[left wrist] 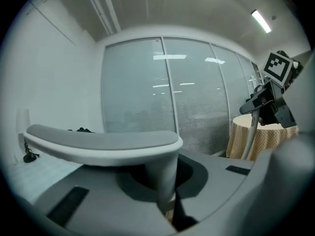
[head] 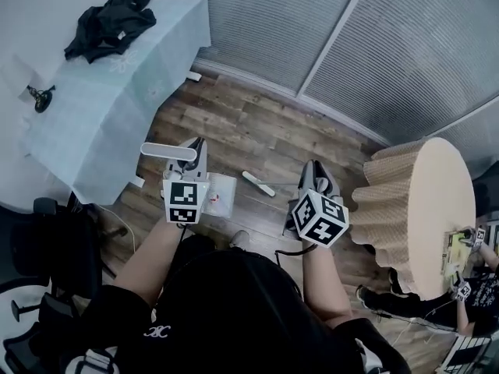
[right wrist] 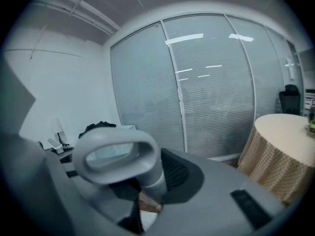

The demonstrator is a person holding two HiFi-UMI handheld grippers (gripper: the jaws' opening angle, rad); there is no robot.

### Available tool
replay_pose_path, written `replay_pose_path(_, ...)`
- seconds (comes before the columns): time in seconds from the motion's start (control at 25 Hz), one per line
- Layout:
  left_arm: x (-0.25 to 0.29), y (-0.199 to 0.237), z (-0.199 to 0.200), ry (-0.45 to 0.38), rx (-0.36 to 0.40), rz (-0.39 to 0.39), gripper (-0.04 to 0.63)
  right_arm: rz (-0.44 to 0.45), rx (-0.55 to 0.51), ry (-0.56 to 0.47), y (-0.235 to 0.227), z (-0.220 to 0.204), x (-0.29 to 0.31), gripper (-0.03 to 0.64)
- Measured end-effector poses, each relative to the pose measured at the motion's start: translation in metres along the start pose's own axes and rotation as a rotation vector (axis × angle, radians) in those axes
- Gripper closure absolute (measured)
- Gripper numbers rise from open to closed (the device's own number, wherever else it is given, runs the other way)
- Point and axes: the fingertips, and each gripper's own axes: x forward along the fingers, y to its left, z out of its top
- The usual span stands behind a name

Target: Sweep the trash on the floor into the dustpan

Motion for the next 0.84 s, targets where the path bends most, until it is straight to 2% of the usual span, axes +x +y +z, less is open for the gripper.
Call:
replay_pose_path(0.2,0.012,-0.028,0.006,0.001,-0.029,-0.042,0.578,-0.046,0.001,0.002,-0.031,-0.008,-0.012,0.561)
replay_pose_path(0.44,0.025,-0.054,0.012,-0.017,-0.051,-0.079,0.580,-0.109,0.063,-0.001,-0.074,-0.018,-0.025,0.561)
replay_pose_path(0.64,0.031,-0.075,0.017,-0.018,-0.031,-0.117,0.580,-0.129,0.073,-0.009,-0.093,-0.019,-0.031,0.561)
replay_pose_path(0.84,0.032,-0.081,0.015,-0.011,-0.031,-0.110,0.580,-0.110,0.075,-0.009,-0.096,-0.021,-0.029,0.561)
